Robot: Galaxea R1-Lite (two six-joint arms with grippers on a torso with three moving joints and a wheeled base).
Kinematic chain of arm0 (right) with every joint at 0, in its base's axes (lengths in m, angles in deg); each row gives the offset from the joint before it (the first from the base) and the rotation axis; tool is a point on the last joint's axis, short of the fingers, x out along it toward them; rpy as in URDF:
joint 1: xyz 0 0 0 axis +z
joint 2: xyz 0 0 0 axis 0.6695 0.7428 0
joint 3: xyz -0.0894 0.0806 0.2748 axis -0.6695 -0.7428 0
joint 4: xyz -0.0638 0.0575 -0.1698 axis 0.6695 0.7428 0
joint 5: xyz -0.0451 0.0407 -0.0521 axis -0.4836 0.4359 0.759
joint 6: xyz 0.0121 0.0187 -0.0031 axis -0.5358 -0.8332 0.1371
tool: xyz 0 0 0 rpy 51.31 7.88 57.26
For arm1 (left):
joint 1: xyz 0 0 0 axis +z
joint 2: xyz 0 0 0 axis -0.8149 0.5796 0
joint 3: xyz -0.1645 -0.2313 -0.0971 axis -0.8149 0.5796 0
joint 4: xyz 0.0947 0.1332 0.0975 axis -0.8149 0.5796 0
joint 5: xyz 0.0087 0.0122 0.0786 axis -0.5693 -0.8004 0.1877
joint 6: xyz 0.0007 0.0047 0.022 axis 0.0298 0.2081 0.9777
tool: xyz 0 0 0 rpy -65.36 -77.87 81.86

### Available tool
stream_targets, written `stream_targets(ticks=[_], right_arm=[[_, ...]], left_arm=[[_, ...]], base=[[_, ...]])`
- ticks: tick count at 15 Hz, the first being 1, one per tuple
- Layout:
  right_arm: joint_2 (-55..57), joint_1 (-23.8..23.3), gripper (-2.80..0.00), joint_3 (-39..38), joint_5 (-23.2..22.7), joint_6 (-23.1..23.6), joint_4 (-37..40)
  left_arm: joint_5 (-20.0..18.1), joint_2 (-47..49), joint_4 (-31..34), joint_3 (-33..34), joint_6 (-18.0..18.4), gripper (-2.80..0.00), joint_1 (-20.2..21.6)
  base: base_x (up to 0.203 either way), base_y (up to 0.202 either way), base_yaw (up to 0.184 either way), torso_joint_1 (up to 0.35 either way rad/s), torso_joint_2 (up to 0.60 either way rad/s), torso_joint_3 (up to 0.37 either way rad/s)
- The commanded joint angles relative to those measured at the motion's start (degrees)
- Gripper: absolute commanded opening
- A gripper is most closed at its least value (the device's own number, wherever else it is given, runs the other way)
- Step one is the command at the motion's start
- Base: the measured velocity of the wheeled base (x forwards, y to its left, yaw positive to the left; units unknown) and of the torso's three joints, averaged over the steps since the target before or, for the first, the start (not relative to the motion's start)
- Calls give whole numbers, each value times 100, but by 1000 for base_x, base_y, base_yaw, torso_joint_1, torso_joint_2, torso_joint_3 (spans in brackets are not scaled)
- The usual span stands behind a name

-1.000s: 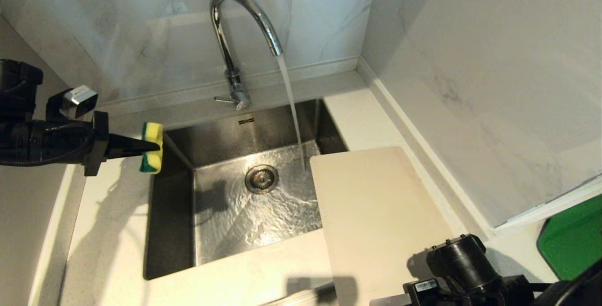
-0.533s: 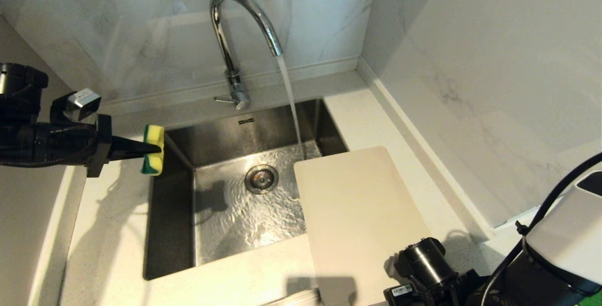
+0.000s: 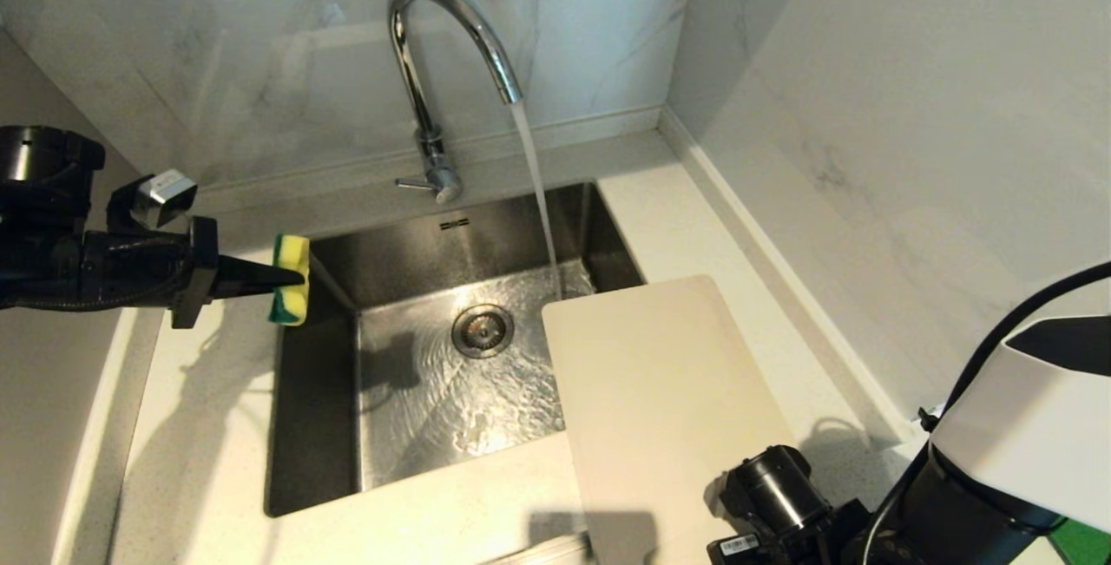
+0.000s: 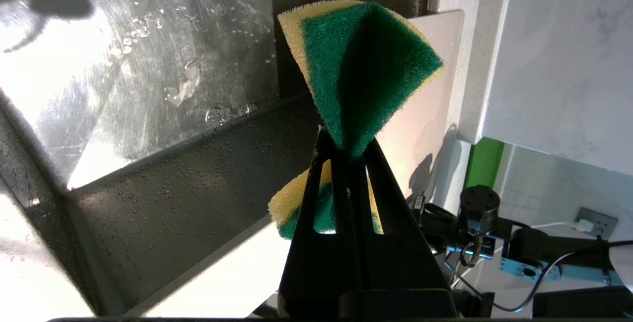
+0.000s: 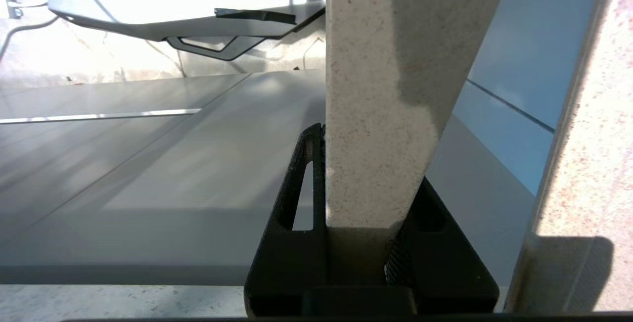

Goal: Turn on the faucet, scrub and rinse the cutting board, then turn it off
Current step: Put down the cutting board

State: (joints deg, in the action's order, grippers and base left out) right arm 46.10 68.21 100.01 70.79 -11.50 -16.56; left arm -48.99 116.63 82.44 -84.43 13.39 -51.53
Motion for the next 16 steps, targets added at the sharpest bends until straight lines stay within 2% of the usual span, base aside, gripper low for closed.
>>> stream_targets(ticks=[1, 7, 16], right_arm=[[42, 5, 0, 4, 2, 40, -11], [-301, 17, 0, -140, 5, 40, -11], [-1819, 10, 0, -870, 28, 41, -19]], left_arm=[[-22, 26, 12, 4, -18, -280, 3], [-22, 17, 11, -5, -17, -280, 12], [-31, -230, 37, 12, -48, -280, 3]], base=[[0, 0, 0, 0, 0, 0], [0, 0, 0, 0, 0, 0], [0, 0, 0, 0, 0, 0]])
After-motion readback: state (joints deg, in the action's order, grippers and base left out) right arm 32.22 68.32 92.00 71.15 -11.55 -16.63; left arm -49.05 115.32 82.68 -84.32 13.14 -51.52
